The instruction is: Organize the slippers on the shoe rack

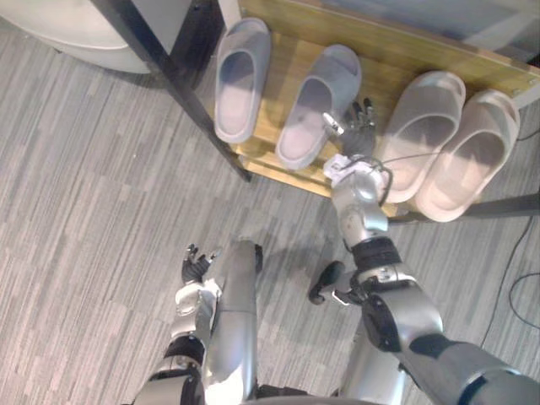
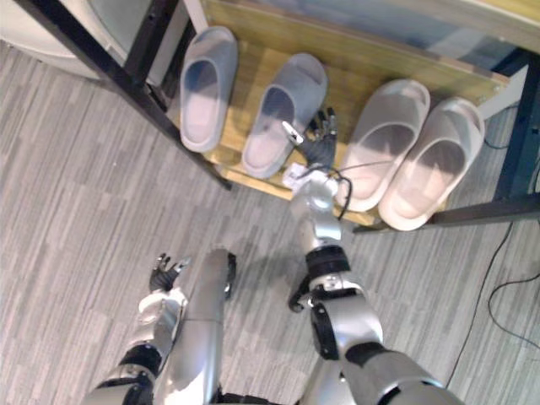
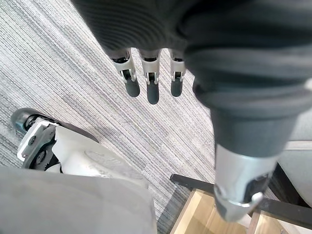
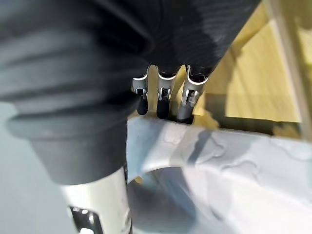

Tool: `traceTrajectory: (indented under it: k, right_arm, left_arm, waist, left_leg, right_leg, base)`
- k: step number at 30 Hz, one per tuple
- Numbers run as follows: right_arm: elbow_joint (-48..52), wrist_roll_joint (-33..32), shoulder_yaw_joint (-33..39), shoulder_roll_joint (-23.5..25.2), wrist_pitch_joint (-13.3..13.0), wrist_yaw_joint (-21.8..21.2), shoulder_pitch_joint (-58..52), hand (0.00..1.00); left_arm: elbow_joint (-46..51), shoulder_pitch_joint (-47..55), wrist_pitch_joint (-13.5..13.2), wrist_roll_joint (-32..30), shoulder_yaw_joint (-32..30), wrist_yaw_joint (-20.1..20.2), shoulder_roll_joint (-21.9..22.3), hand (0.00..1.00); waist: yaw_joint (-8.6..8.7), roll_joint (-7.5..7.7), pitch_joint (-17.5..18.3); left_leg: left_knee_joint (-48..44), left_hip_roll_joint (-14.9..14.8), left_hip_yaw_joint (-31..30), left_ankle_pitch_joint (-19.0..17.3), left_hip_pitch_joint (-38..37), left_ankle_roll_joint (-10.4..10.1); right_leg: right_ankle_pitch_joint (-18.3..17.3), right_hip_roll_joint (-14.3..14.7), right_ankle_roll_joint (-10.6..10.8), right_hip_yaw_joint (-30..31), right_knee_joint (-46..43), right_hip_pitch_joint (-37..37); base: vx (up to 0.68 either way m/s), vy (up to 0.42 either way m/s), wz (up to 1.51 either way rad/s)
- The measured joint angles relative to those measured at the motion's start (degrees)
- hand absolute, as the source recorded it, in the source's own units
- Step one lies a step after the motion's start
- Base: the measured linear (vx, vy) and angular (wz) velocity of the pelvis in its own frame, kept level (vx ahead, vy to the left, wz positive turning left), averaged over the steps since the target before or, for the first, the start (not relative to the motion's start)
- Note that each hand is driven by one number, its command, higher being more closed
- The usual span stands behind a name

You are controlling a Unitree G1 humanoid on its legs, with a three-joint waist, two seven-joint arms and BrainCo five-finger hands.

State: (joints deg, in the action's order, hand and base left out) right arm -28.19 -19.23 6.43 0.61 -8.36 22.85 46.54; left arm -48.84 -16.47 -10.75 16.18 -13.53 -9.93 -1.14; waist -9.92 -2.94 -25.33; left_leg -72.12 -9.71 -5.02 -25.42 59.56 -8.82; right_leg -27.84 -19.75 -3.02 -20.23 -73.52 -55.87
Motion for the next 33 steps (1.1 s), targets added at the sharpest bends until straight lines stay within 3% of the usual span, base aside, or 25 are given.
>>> traceTrajectory:
  k: [8,14,33]
  right_arm:
    - [5.2,10.3,0.4,2.1,2.5,4.3,-3.8,0.0]
    - [7.3,12.9,0.4,3.9,2.9,5.3,-4.7,0.0]
    - [2.8,11.8,-7.0,3.8,2.3,-2.2,-0.6,0.0]
  left_arm:
    - [1.2,0.7,0.4,0.3,-0.7,-0.2,0.0,0.0]
    - [2.4,0.9,0.3,0.3,-1.1,-1.2,-0.3,0.0]
    - [3.2,0.9,-0.1,0.3,-1.3,-1.1,-1.0,0.0]
  waist:
    - [0.57,0.41,-0.2]
    - [0.79,1.76,-1.0]
    - [0.64,3.11,-1.7]
  left_leg:
    - [0.4,-0.7,0.2,0.0,-0.3,-0.1]
    - [1.0,-0.7,0.4,0.1,-0.6,-0.2]
    - [1.0,-0.5,0.3,0.1,-0.3,-0.2]
  right_leg:
    - [0.1,0.7,0.2,0.1,0.4,0.0]
    - [0.1,0.8,0.2,0.2,0.7,0.0]
    - [0.2,0.5,0.3,0.0,0.7,0.1]
  base:
    - [0.0,-0.007,-0.04]
    - [0.0,0.0,0.0]
    - [0.0,0.0,0.0]
